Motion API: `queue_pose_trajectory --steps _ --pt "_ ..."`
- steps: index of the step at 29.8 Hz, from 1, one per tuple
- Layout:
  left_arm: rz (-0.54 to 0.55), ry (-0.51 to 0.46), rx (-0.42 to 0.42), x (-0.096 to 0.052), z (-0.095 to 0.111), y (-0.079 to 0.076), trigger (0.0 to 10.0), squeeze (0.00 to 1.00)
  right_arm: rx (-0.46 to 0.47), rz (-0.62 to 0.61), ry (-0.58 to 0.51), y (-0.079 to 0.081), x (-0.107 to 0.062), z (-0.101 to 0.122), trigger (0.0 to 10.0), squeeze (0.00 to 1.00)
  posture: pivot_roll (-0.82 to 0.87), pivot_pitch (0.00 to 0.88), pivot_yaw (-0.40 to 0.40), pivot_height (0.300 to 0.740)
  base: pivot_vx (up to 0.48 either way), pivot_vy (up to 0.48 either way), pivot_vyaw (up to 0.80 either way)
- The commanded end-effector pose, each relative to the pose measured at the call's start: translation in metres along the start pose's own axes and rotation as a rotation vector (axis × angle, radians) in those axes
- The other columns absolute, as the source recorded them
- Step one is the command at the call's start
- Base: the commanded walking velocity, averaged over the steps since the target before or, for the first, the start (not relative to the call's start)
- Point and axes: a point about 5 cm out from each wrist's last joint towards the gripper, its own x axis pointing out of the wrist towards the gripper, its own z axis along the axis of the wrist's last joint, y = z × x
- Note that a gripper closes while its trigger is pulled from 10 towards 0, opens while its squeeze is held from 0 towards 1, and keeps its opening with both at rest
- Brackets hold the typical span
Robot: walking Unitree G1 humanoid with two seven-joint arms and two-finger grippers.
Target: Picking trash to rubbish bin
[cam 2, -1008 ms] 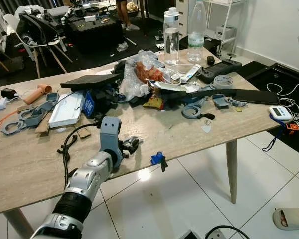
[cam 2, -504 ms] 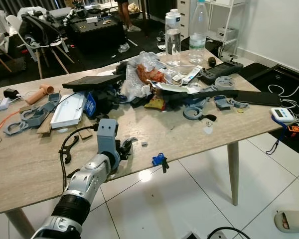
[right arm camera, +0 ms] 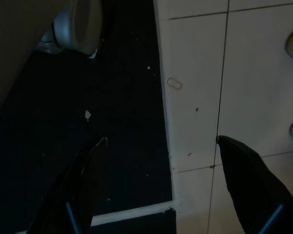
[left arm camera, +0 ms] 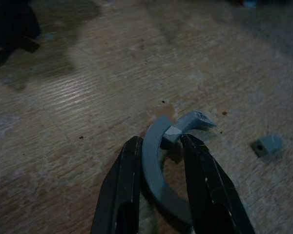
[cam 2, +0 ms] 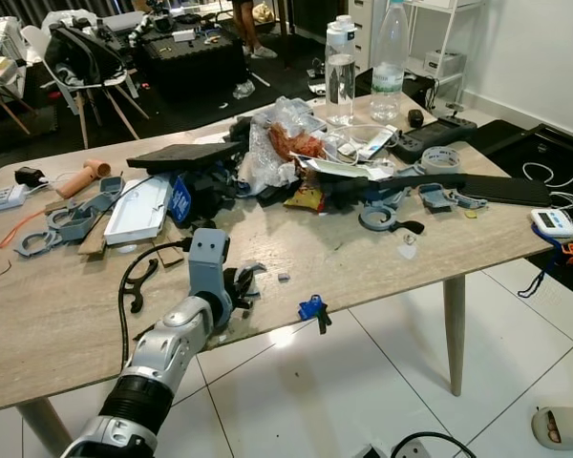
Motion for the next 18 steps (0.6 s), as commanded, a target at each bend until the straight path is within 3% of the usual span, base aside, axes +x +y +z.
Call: queue_pose_trajectory --steps 1,4,5,6,10,18 --pt "-0.079 -0.006 -0.116 -0.002 -0.009 -0.008 0.0 0.00 0.000 0.006 0.000 0.004 0.000 0.001 10.0 0.00 -0.10 0.034 0.061 0.740 0.000 0.000 0.00" --pt "-0.300 -0.215 -0.233 -0.010 0.026 -0.031 0.0 0.00 -0.001 0.005 0.000 0.003 0.000 0.001 10.0 0.00 -0.10 0.035 0.061 0.740 0.000 0.000 0.00" --pt "-0.300 -0.215 -0.233 -0.010 0.026 -0.031 0.0 0.00 -0.001 0.005 0.000 0.003 0.000 0.001 10.0 0.00 -0.10 0.035 0.061 0.740 0.000 0.000 0.00" --pt "-0.372 -0.282 -0.306 -0.015 0.038 -0.036 0.0 0.00 -0.001 0.004 0.000 0.003 0.000 0.001 10.0 0.00 -0.10 0.034 0.062 0.740 0.000 0.000 0.00" --pt "-0.440 -0.344 -0.397 -0.020 0.049 -0.040 0.0 0.00 0.000 0.004 -0.001 0.003 0.000 0.001 10.0 0.00 -0.10 0.032 0.061 0.740 0.000 0.000 0.00" --pt "-0.468 -0.375 -0.428 -0.023 0.051 -0.039 0.0 0.00 -0.001 0.004 -0.003 0.004 0.000 0.003 10.0 0.00 -0.10 0.033 0.060 0.740 0.000 0.000 0.00"
